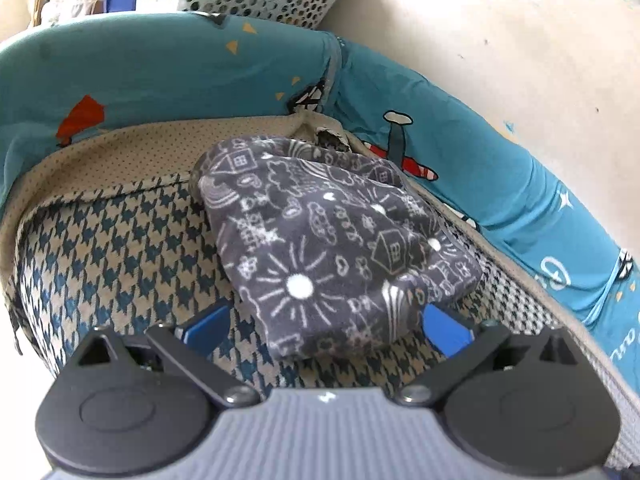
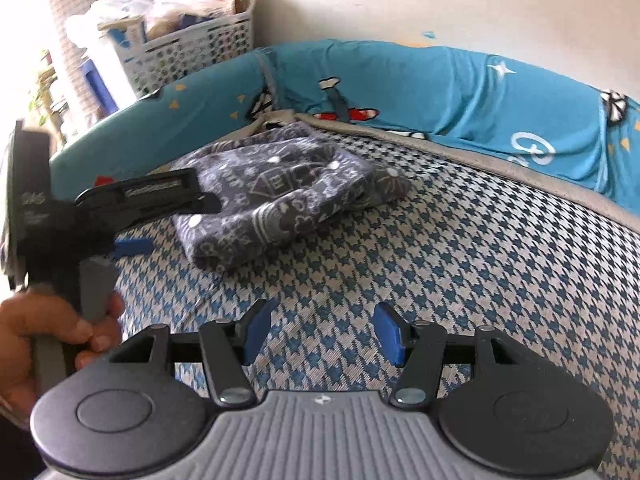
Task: Fold clothes
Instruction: 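Pull both tools back from the folded jacket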
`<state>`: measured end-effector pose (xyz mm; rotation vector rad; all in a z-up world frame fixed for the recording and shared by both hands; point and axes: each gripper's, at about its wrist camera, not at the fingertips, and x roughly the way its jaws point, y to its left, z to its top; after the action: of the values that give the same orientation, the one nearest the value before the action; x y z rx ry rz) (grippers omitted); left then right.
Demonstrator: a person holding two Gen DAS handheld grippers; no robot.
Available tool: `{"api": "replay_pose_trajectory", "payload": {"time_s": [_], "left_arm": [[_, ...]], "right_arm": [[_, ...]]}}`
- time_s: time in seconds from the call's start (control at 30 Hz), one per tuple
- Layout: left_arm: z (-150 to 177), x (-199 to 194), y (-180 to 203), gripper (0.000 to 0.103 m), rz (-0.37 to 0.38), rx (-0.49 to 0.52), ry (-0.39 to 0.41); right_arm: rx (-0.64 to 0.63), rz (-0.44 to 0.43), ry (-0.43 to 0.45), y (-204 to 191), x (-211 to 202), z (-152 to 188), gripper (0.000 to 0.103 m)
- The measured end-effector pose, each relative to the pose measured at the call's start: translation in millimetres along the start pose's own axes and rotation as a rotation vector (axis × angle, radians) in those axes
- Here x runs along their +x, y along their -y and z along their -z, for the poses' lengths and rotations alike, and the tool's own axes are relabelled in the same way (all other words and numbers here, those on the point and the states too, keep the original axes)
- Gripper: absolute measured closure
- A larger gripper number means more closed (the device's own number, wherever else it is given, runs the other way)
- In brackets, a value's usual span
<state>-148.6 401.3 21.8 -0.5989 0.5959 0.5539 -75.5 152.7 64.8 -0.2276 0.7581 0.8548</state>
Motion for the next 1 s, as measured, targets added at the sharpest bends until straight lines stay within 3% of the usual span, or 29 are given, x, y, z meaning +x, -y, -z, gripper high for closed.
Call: {"api": "replay_pose_trajectory", "payload": {"time_s": [0.3, 0.5, 0.67, 1.0], "left_arm": [[5, 5, 14, 0.000, -0.051, 0.067, -0.009], [8, 9, 24, 0.000, -0.097, 0.098, -0.008], [11, 15, 31, 0.000, -0.144, 0.145, -0.023], [13, 14, 26, 0.000, -0.198, 0.162, -0.023]], "right_arm": [[-0.147, 0.019, 0.012, -1, 26, 8, 0.045], [-0.048, -0.036, 0.012, 22, 56, 11, 0.045], [0.048, 0.031, -0.062, 34, 87, -3, 0.045], [-0.036, 0.016, -0.080, 26, 112, -21, 0.045]]}}
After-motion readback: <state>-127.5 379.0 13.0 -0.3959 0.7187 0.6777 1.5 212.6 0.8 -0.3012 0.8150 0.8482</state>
